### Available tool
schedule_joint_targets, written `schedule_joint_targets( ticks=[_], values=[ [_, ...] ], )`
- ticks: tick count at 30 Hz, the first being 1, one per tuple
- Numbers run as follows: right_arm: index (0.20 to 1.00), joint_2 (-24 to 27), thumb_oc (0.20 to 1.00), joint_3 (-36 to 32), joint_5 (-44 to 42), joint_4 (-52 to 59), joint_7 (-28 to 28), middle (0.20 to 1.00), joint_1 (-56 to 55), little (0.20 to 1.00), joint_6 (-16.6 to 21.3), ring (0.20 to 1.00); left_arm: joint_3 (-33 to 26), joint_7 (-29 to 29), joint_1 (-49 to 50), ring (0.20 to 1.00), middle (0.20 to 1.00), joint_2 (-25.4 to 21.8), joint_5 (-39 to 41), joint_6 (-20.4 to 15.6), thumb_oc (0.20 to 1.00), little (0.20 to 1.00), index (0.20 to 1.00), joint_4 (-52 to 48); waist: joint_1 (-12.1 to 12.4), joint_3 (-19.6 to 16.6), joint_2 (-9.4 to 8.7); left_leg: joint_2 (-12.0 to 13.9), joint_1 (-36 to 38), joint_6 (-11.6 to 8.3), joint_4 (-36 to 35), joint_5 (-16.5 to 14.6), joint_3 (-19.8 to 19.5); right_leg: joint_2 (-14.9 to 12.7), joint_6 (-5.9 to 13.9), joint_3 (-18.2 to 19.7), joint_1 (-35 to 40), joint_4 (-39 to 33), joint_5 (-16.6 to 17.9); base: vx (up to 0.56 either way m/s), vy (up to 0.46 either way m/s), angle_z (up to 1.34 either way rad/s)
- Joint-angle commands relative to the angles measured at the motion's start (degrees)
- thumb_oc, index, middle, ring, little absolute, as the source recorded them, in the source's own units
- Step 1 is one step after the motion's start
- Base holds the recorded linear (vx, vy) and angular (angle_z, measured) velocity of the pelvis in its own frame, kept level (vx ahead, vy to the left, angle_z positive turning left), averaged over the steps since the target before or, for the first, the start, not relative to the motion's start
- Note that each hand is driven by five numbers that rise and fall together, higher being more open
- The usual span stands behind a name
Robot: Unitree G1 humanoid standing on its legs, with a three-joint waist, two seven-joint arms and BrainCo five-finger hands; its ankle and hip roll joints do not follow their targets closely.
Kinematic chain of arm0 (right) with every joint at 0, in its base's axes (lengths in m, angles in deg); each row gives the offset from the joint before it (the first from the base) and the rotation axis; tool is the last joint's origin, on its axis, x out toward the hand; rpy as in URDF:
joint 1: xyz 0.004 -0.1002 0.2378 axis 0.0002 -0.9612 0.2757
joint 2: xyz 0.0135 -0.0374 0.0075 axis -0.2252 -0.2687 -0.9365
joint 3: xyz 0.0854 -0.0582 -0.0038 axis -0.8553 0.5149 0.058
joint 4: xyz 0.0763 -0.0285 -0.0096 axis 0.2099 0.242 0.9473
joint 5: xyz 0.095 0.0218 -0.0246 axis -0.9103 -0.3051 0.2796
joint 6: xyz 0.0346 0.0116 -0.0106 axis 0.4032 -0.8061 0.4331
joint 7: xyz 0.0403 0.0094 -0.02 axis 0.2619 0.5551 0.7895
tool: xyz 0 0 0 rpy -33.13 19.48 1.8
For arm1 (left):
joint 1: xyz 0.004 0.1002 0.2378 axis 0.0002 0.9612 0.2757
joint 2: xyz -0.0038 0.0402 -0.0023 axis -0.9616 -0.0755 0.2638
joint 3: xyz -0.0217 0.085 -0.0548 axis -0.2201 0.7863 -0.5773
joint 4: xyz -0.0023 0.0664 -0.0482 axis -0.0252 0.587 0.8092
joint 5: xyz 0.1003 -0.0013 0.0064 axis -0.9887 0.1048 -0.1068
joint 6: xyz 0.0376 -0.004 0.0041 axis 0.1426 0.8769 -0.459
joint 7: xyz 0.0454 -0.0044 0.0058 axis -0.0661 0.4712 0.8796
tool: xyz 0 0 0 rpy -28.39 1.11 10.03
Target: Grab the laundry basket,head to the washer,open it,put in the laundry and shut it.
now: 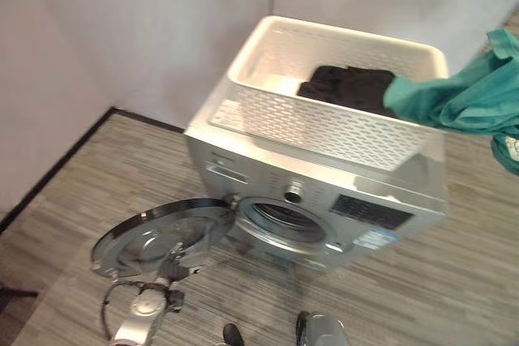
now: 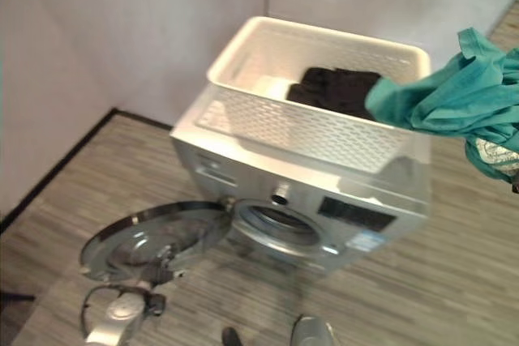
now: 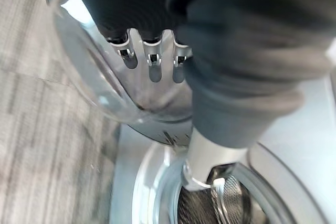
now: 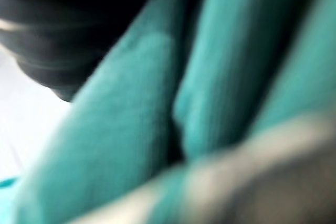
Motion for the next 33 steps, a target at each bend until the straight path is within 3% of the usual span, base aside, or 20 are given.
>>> schedule_joint_targets(
  ticks=[1,3,5,7,8,9,10,12,13,14,15,17,19,21,24,31,33],
  values=[
    [0.2,-0.21,0.2,-5.17,2.06,1.74,0.53,0.2,2.46,0.2,2.99,0.2,-0.92,1.08,-0.77,1.0,1.0,0.43,-1.08,-2.17,1.0,1.0,1.0,-1.83,3.48,-5.66,-2.45,-5.38,-5.92,2.62,2.1,-4.0,-4.23,1.16,-0.39,4.77,7.19,-0.77,2.47,-0.15,-0.103,-0.18],
    [0.2,-1.38,0.2,-6.31,2.57,3.9,1.18,0.2,0.72,0.2,3.24,0.2,-1.85,1.35,-1.06,1.0,1.0,0.85,-1.18,-2.68,1.0,1.0,1.0,-2.5,3.83,-5.63,-3.11,-4.86,-8.37,1.71,2.86,-2.74,-3.34,2.52,-1.51,7.06,8.33,-6.84,-0.1,-0.23,-0.162,-0.35],
    [0.2,-3.38,0.2,-5.7,2.68,6.08,1.93,0.2,-0.02,0.2,3.77,0.2,-2.6,2.0,-1.19,1.0,1.0,1.3,-1.18,-3.15,1.0,1.0,1.0,-3.17,4.74,-5.9,-3.74,-3.53,-10.4,0.49,4.02,-1.78,-2.36,3.33,-3.59,7.0,9.97,-13.02,-3.68,-0.2,-0.208,-0.47],
    [0.2,-5.18,0.2,-4.31,2.64,8.15,2.83,0.2,-1.33,0.2,4.46,0.2,-1.99,2.3,-2.32,1.0,1.0,1.44,-0.77,-3.62,1.0,1.0,1.0,-4.41,5.14,-4.48,-4.08,-0.97,-13.67,-1.6,7.61,-0.47,-2.25,5.0,-5.34,6.72,10.4,-17.14,-4.42,-0.3,-0.33,-0.18],
    [0.2,-8.0,0.2,-3.89,1.36,10.03,4.7,0.2,-4.16,0.2,4.42,0.2,-1.92,2.01,-2.87,1.0,1.0,1.84,0.27,-4.04,1.0,1.0,1.0,-6.67,4.7,-3.18,-3.82,0.21,-15.82,-3.23,8.86,1.33,-3.69,7.12,-6.49,7.11,10.94,-20.05,-4.85,-0.28,-0.288,-0.02],
    [0.2,-8.21,0.2,-4.09,1.35,10.31,4.82,0.2,-4.41,0.2,4.34,0.2,-1.86,1.99,-2.81,1.0,1.0,1.76,0.29,-3.99,1.0,1.0,1.0,-6.75,4.61,-3.21,-3.82,0.27,-15.89,-3.33,8.85,1.47,-3.89,7.25,-6.59,6.93,11.04,-20.23,-4.73,-0.29,-0.229,0.28],
    [0.2,-9.91,0.2,-3.21,0.45,10.87,5.3,0.2,-5.33,0.2,4.78,0.2,-1.45,1.89,-3.32,1.0,1.0,1.91,0.28,-4.29,1.0,1.0,1.0,-7.66,4.5,-2.27,-3.4,1.07,-16.86,-3.68,8.78,4.12,-2.99,8.28,-7.2,6.05,10.86,-21.03,-4.2,-0.22,-0.166,0.58],
    [0.2,-11.11,0.2,-1.39,-0.59,11.61,6.75,0.2,-5.83,0.2,5.02,0.2,-0.61,1.57,-4.43,1.0,1.0,0.68,-0.3,-5.13,1.0,1.0,1.0,-11.57,4.17,-0.6,-3.04,1.76,-19.02,-6.05,9.26,7.41,-5.39,9.16,-8.07,5.61,10.37,-21.74,-3.75,-0.3,-0.16,0.74],
    [0.2,-11.23,0.2,0.33,-1.21,11.7,7.47,0.2,-4.87,0.2,5.08,0.2,-0.49,1.5,-4.73,1.0,1.0,-0.32,-0.28,-5.3,1.0,1.0,1.0,-13.56,4.38,0.14,-2.89,1.66,-19.84,-7.27,9.9,8.79,-9.5,9.46,-8.55,5.96,9.28,-21.65,-2.94,-0.31,-0.061,0.54],
    [0.2,-11.25,0.2,2.34,-1.85,11.83,8.38,0.2,-4.1,0.2,5.24,0.2,-0.09,1.14,-4.93,1.0,1.0,-1.43,-0.75,-5.67,1.0,1.0,1.0,-15.92,4.97,1.01,-3.12,1.38,-19.91,-8.31,10.99,8.77,-14.82,8.97,-8.73,6.36,8.52,-21.31,-2.65,-0.31,-0.039,0.3],
    [0.2,-11.12,0.2,3.74,-2.94,12.28,9.57,0.2,-3.51,0.2,5.28,0.2,-0.06,0.59,-4.8,1.0,1.0,-2.65,-1.18,-5.78,1.0,1.0,1.0,-18.26,4.57,1.47,-3.43,1.27,-20.15,-7.93,12.47,7.34,-19.47,8.47,-8.78,6.24,7.5,-20.98,-1.96,-0.26,-0.021,-0.04],
    [0.2,-10.24,0.2,5.62,-4.57,12.57,10.92,0.2,-1.91,0.2,5.81,0.2,0.65,-0.97,-4.53,1.0,1.0,-5.54,-2.97,-6.46,1.0,1.0,1.0,-22.8,3.76,1.68,-4.55,2.82,-18.9,-7.37,18.29,4.43,-23.87,6.61,-8.81,6.0,5.66,-20.27,-0.48,-0.19,0.016,0.0],
    [0.2,-9.54,0.2,6.85,-5.17,12.66,11.74,0.2,-1.11,0.2,6.33,0.2,0.41,-1.68,-4.11,1.0,1.0,-7.23,-4.18,-6.81,1.0,1.0,1.0,-25.54,3.08,0.37,-3.49,5.36,-11.61,-7.06,13.72,1.69,-24.55,6.15,-7.72,4.8,4.93,-20.43,-0.27,-0.02,0.108,0.17],
    [0.2,-9.46,0.2,5.64,-5.18,13.53,12.47,0.2,-2.07,0.2,6.32,0.2,0.01,-2.08,-4.01,1.0,1.0,-8.2,-5.66,-6.95,1.0,1.0,1.0,-27.3,2.02,-1.18,-2.03,6.7,-7.81,-7.71,7.91,3.22,-22.66,6.47,-7.21,4.73,5.28,-21.63,0.22,0.02,0.129,-0.1],
    [0.2,-11.01,0.2,4.01,-4.99,14.85,13.65,0.2,-4.97,0.2,6.24,0.2,-0.67,-1.58,-4.79,1.0,1.0,-9.09,-7.36,-7.71,1.0,1.0,1.0,-29.41,1.05,-2.49,-0.44,5.82,-4.88,-8.72,3.03,3.22,-22.5,6.72,-7.12,5.07,5.23,-21.05,0.12,-0.01,0.107,0.13],
    [0.2,-12.88,0.2,4.93,-6.41,17.73,20.26,0.2,-10.15,0.2,5.82,0.2,-4.43,-4.19,-3.2,1.0,1.0,-12.94,-3.52,-9.65,1.0,1.0,1.0,-39.52,0.15,-3.67,0.75,4.51,-2.47,-8.04,3.01,1.42,-21.47,5.77,-6.96,6.87,5.71,-19.81,0.48,-0.05,0.067,-0.12],
    [0.2,-12.02,0.2,6.41,-8.78,18.92,22.74,0.2,-10.54,0.2,5.88,0.2,-4.11,-7.31,-3.0,1.0,1.0,-13.92,4.69,-9.41,1.0,1.0,1.0,-42.61,-0.11,-4.47,1.05,4.51,-1.58,-7.91,2.91,1.27,-20.39,5.47,-6.72,7.62,6.01,-19.52,0.37,-0.03,0.036,-0.46]
  ],
)
